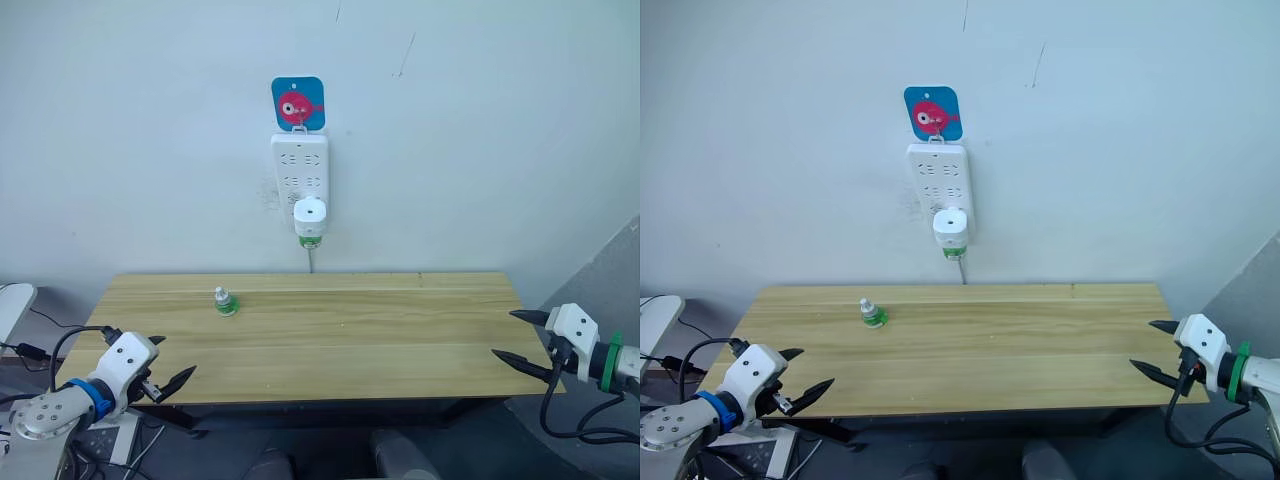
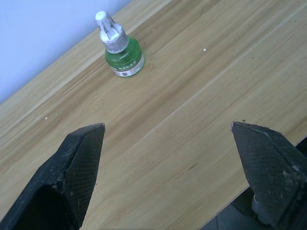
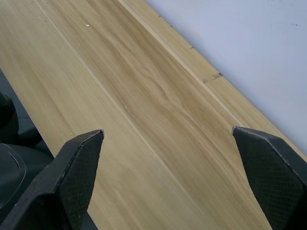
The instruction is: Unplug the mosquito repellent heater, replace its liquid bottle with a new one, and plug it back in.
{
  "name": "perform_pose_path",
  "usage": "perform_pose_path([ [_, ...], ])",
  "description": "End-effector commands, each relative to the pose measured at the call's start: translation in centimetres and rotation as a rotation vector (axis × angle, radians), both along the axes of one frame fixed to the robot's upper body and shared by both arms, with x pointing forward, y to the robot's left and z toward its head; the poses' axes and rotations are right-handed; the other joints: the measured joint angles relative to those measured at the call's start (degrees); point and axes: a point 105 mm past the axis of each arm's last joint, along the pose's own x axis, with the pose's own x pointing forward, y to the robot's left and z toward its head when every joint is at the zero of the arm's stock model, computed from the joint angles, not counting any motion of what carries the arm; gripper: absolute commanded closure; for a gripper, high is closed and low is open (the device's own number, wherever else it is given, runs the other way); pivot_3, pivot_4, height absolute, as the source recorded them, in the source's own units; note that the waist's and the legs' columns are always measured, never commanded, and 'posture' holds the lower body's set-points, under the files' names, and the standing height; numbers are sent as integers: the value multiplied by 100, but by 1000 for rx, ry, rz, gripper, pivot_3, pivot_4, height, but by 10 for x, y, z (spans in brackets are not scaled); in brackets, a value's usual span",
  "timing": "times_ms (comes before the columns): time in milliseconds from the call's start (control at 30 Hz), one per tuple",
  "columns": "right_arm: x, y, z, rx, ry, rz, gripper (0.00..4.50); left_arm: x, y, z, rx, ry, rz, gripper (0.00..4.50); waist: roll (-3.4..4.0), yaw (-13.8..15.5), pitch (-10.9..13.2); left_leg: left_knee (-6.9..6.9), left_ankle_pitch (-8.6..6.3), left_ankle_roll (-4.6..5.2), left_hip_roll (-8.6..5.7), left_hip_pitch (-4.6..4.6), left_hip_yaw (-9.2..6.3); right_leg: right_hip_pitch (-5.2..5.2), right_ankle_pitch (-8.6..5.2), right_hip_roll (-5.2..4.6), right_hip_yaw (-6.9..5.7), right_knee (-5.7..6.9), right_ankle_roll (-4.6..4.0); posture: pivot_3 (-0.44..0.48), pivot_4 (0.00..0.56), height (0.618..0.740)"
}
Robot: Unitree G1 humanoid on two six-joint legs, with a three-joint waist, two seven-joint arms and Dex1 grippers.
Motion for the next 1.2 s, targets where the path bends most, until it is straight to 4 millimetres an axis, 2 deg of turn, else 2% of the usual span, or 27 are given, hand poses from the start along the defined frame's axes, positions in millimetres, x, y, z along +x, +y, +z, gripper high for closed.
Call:
perform_pose_path([
  [33, 6, -4, 13, -17, -63, 2, 13, 6, 8, 12, 4, -48, 37, 0, 0, 0, 0, 0, 0, 0, 0, 0, 0, 0, 0, 0, 0, 0, 0, 1, 53, 740],
  [200, 8, -1, 12, -17, -83, 7, 13, 7, 10, 10, -22, -32, 71, 0, 0, 0, -1, 2, 0, 0, 0, 4, 3, 0, 0, 1, 2, 5, 0, 0, 53, 740],
  [500, 8, 2, 13, -17, -84, 13, 13, 7, 7, 12, -36, -47, 27, 0, 0, 0, -1, 2, 0, 1, 0, 6, 6, 1, 0, 1, 6, 8, 1, -2, 58, 740],
  [767, 8, 7, 12, -17, -81, 23, 13, 3, 14, 7, -19, -21, 25, 0, 0, -1, 0, 2, 0, 0, 0, 9, 11, 1, 0, 1, 12, 9, 1, -8, 69, 740],
  [867, 5, 10, 11, 0, -64, 24, 13, 1, 23, 6, 91, -35, -3, 0, -1, 1, 1, 2, 0, 0, 0, 10, 11, 1, 0, 1, 13, 10, 1, -9, 79, 740],
  [967, 3, 16, 10, 21, -54, 25, 13, -1, 26, 4, 111, -36, -1, 0, -4, 4, 15, 2, 0, 0, 1, 12, 11, 1, 0, 3, 15, 10, 1, -13, 97, 740],
  [1067, 0, 26, 11, 43, -60, 32, 13, -2, 20, 5, 46, -30, 11, 0, -5, 4, 98, 2, -1, 1, 2, 16, 21, 1, -1, 2, 27, 12, 2, -24, 117, 740],
  [1200, -8, 42, 15, 80, -69, 61, 13, -1, -3, 14, -98, -19, -8, 0, -17, 7, 213, 3, -1, 1, 5, 18, 27, -1, -1, 1, 33, 19, 3, -53, 149, 740],
])
